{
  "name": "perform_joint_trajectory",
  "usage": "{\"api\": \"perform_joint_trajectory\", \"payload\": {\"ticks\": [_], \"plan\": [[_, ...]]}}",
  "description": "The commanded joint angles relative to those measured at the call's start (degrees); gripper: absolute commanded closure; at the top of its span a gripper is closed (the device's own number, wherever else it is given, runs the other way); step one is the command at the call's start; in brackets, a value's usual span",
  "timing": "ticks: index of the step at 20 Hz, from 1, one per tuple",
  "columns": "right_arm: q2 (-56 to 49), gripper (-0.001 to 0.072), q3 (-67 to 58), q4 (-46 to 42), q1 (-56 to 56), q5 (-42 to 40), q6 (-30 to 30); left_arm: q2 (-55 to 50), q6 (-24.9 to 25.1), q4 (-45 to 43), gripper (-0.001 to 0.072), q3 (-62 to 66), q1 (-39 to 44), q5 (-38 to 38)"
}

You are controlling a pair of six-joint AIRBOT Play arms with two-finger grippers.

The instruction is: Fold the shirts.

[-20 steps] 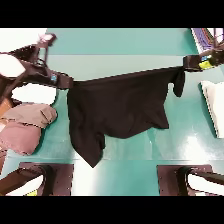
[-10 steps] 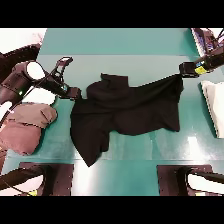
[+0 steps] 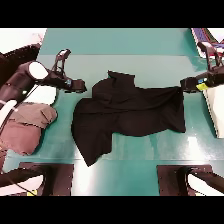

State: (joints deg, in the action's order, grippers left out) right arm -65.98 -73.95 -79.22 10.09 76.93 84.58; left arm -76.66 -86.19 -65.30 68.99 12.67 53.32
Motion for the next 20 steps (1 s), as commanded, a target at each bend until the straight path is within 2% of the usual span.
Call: {"api": "perform_joint_trajectory", "payload": {"ticks": [1, 6, 11, 12, 13, 14, 17, 20], "plan": [[1.42, 0.0697, 4.00, 0.35, 0.09, -1.27, 0.00, -8.72, -0.81, 7.15, 0.0290, 1.60, 0.02, -8.85], [1.36, 0.0697, 4.15, 1.66, 0.07, -1.88, 0.00, -20.98, -0.83, 12.61, 0.0288, 8.28, 0.04, -8.17], [1.36, 0.0697, 4.15, 1.64, 0.07, -1.90, 0.00, -23.87, -0.83, 12.52, 0.0292, 10.25, 0.04, -9.11], [1.36, 0.0697, 4.15, 1.64, 0.07, -1.99, 0.00, -23.87, -0.85, 12.72, 0.0312, 10.29, 0.04, -9.42], [1.36, 0.0697, 4.15, 1.64, 0.07, -2.01, 0.00, -23.87, -0.79, 12.61, 0.0545, 10.38, 0.02, -9.35], [1.38, 0.0697, 4.09, 1.62, 0.07, -1.99, 0.00, -23.87, -0.57, 12.57, 0.0669, 10.84, 0.02, -9.20], [1.49, 0.0697, 3.45, 1.03, -0.07, -2.38, -0.52, -23.34, -0.57, 11.39, 0.0683, 15.28, 0.02, -5.29], [1.51, 0.0697, -5.05, 1.01, -0.76, -2.36, -4.20, -17.53, -0.52, 4.20, 0.0683, 22.80, 0.02, -0.13]]}}
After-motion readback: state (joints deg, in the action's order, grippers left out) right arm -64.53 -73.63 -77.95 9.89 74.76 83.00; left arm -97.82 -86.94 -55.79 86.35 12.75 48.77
